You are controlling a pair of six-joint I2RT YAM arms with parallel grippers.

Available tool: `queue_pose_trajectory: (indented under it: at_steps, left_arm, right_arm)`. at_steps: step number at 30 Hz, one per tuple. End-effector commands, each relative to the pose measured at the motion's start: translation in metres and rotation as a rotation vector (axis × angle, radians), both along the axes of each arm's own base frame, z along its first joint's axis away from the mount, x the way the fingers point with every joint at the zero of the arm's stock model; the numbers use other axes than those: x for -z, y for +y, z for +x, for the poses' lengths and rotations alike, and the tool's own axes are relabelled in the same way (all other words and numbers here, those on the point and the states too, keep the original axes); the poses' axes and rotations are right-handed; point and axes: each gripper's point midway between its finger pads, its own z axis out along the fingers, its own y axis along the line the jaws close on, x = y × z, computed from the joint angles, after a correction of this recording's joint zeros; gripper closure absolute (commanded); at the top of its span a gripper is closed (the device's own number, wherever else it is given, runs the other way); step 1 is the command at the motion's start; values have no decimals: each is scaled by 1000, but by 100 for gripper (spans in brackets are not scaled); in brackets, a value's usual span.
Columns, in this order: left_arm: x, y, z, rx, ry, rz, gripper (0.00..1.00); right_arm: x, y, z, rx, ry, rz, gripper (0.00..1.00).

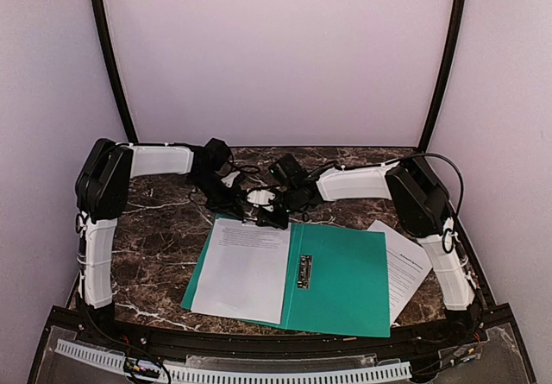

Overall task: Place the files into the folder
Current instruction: Clamp the file in the folder.

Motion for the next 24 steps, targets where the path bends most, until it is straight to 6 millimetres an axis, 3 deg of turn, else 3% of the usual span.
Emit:
queue_pose_trajectory:
  at_steps: [1,11,15,19,20,21,24]
  left_arm:
    - [-39,-2,5,1,-91,-32,89]
    - [-75,1,6,2,-162,-80,69]
    - [-73,17,-7,5,-172,-29,64]
    - [-66,39,-27,-22,-179,30,59]
    - [-72,42,-29,-30,-200,27,58]
    - [-61,50,-39,-43,-180,53,55]
    - [-64,62,-53,-77,-204,55,45]
  right_arm:
    - [67,-33,-29,13,186,-178,100]
    - [62,-30,-20,33,197,-154,100]
    - [57,-25,-15,40,203,-138,100]
    - [39,-17,-5,71,207,-84,88]
    - [33,-14,-2,81,206,-67,83]
    - [27,-13,1,95,205,-53,78]
    - [8,-8,12,134,190,-5,62]
